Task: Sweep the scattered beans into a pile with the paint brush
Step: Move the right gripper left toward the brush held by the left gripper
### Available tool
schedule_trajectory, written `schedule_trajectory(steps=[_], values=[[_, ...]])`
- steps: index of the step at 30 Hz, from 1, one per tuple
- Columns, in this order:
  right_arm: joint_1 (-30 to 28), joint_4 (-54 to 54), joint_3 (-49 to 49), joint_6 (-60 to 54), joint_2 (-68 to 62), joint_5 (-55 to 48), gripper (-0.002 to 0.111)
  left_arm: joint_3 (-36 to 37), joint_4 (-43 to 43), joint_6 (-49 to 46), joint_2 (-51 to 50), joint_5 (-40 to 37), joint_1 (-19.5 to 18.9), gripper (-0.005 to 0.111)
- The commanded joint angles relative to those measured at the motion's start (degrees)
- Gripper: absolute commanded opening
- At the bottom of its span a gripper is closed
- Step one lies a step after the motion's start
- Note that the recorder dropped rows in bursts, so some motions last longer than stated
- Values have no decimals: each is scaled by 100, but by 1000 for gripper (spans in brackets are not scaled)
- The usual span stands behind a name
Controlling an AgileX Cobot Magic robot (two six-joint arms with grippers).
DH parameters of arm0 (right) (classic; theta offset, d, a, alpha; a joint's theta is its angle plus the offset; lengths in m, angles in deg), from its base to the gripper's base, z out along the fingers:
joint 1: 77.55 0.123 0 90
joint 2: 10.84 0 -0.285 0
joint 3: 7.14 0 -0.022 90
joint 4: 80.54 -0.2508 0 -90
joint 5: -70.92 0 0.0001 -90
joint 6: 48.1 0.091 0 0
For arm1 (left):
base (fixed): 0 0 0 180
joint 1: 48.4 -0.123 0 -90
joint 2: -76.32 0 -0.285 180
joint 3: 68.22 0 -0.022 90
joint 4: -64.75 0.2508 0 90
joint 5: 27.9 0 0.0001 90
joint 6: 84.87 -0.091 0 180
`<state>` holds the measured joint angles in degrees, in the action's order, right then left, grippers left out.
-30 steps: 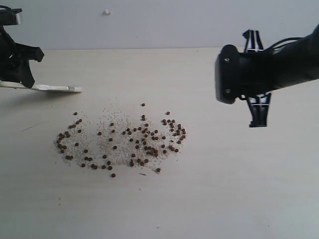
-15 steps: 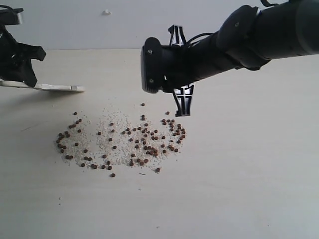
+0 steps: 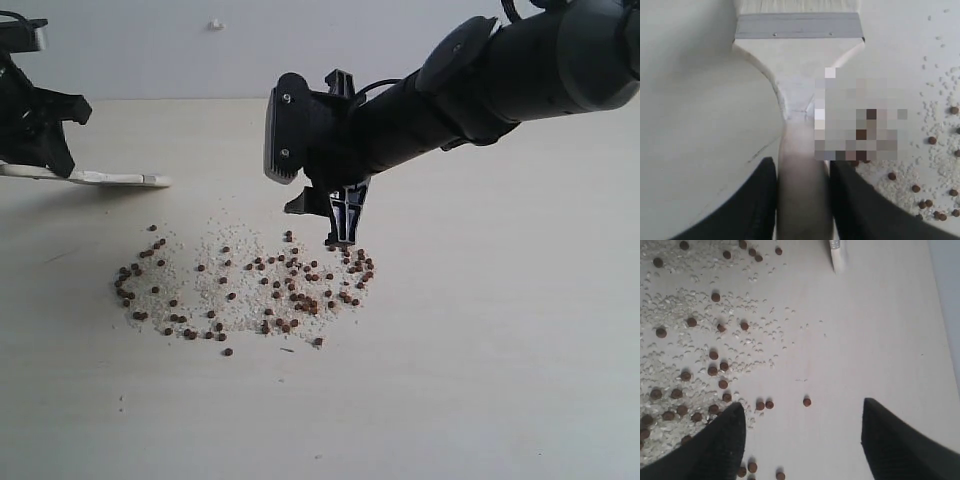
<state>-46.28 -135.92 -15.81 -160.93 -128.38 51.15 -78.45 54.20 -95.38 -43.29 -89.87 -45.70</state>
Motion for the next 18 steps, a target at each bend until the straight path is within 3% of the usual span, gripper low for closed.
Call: schedule_trajectory(steps=[1,7,18], values=[[4,-547,34,-129,-13,55,63,-54,-78,-24,9,-11,20,0],[4,-1064,322,-840,-460,-19,72,-54,-310,-38,9,-99,20,0],[4,-2069,2007,-840,-1520,-1539,72,-54,-827,-432,20,17,20,0]])
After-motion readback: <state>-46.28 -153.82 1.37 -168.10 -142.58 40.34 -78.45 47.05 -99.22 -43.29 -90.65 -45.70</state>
